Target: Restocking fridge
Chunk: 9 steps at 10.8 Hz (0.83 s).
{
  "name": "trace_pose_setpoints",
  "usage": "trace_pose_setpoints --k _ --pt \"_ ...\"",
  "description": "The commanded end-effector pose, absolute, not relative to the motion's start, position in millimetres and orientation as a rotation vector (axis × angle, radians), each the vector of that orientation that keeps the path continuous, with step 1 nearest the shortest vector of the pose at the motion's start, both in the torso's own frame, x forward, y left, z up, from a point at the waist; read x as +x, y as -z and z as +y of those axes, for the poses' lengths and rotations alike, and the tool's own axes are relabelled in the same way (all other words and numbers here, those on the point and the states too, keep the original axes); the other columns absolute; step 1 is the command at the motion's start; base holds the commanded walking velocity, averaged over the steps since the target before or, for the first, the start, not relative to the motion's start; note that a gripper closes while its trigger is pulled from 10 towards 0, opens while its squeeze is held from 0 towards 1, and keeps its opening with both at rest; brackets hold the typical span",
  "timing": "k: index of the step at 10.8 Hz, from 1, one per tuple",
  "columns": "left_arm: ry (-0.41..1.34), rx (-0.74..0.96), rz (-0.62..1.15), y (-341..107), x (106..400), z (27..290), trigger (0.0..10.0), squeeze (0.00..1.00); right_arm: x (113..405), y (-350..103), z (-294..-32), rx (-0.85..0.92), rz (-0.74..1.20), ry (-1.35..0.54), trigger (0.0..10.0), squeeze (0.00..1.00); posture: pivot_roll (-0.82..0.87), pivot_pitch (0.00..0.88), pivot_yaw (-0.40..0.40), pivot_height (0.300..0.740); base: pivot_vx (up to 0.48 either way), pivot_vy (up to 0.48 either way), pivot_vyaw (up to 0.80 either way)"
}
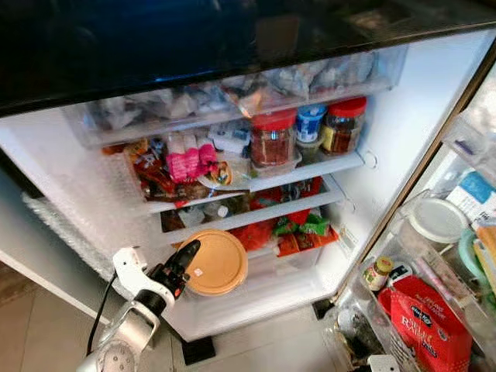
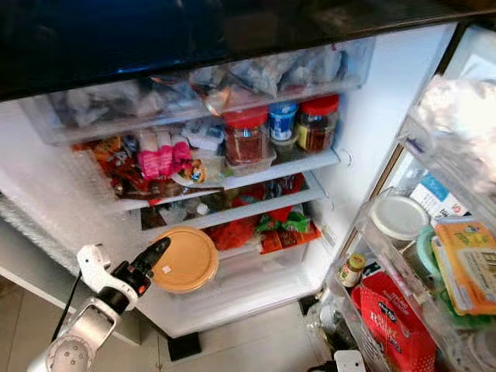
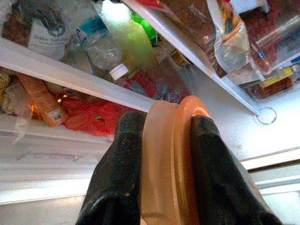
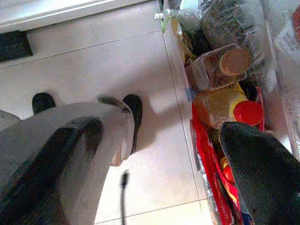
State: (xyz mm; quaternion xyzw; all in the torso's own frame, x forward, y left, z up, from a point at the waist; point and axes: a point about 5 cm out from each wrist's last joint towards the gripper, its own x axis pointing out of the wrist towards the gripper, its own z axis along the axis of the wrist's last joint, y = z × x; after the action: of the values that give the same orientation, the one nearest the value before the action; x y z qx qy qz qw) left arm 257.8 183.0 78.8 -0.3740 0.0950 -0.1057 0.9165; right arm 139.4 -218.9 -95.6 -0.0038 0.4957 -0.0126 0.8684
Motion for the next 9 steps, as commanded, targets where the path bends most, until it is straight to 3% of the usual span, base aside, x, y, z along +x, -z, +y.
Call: trace_pose_setpoints --k 1,3,9 --pt "0.204 -0.765 0.196 -77 258 185 10.0 0.0 133 98 -219 -0.008 1.059 0.022 10.0 0.0 -0.1 0.103 0.035 0.685 0.0 0.0 0.0" --pt "0.19 -0.731 0.192 -78 259 186 10.0 0.0 133 98 -219 -0.009 1.057 0.01 10.0 0.0 -0.09 0.106 0.034 0.65 0.0 0.0 0.0" --pt "0.171 -0.741 0.177 -80 268 186 10.0 0.0 133 98 -218 -0.008 1.054 0.008 10.0 0.0 -0.09 0.106 0.031 0.65 0.0 0.0 0.0"
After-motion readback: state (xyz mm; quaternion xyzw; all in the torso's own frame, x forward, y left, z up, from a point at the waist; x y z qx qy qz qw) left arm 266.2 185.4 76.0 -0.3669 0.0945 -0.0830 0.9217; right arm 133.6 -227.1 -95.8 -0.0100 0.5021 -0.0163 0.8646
